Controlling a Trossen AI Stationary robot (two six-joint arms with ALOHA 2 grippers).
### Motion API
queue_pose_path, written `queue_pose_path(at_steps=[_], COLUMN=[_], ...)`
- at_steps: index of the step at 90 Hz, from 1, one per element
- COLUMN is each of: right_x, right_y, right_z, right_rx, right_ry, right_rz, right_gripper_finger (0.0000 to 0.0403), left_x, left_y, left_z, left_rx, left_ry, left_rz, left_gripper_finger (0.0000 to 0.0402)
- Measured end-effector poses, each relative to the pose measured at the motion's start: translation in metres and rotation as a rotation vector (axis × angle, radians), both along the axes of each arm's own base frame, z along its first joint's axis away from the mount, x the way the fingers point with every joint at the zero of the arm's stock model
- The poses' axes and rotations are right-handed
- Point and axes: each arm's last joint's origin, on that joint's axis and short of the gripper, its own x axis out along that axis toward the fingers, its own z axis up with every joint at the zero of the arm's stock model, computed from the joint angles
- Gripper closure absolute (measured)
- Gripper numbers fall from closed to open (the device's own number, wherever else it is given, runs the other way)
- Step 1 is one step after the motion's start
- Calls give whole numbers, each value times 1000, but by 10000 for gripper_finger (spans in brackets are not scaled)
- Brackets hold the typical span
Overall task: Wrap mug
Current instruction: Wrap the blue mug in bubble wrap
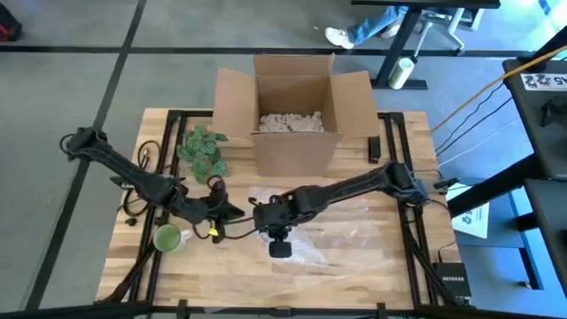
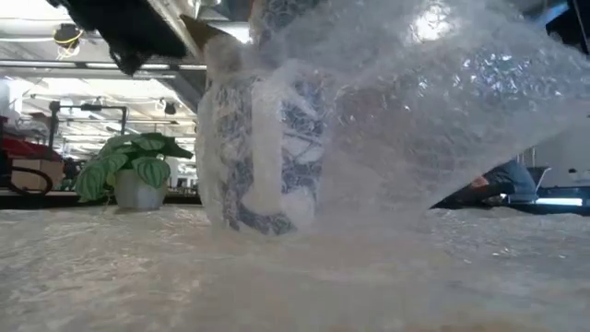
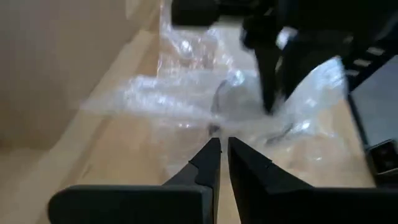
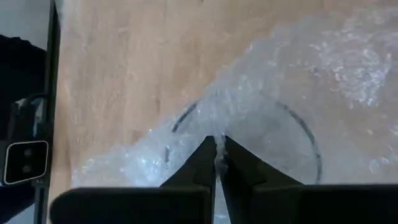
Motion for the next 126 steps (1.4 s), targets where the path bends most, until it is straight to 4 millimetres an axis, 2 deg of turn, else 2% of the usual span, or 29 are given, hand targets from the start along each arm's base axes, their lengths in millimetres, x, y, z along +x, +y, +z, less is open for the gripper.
queue_pose_path(at_steps=[15, 38, 60, 84, 95, 126], right_x=[5, 11, 13, 14, 14, 17], right_y=[-1, -4, -4, -5, -5, -4], right_z=[-16, -40, -39, -39, -39, -38], right_rx=[14, 33, 3, -8, -7, -3], right_ry=[55, 127, 101, 92, 88, 63], right_rz=[0, 3, 4, -8, -9, 11], right_gripper_finger=[403, 403, 397, 337, 321, 323], left_x=[-3, 5, 11, 14, 16, 38], left_y=[-10, -24, -31, -33, -34, -39], left_z=[-2, -17, -24, -19, -15, -45], left_rx=[-18, -47, -63, -72, -54, -51], left_ry=[-33, -21, -23, -75, -117, -55], left_rz=[-28, -48, -47, -61, -83, -69], left_gripper_finger=[389, 389, 389, 389, 389, 389])
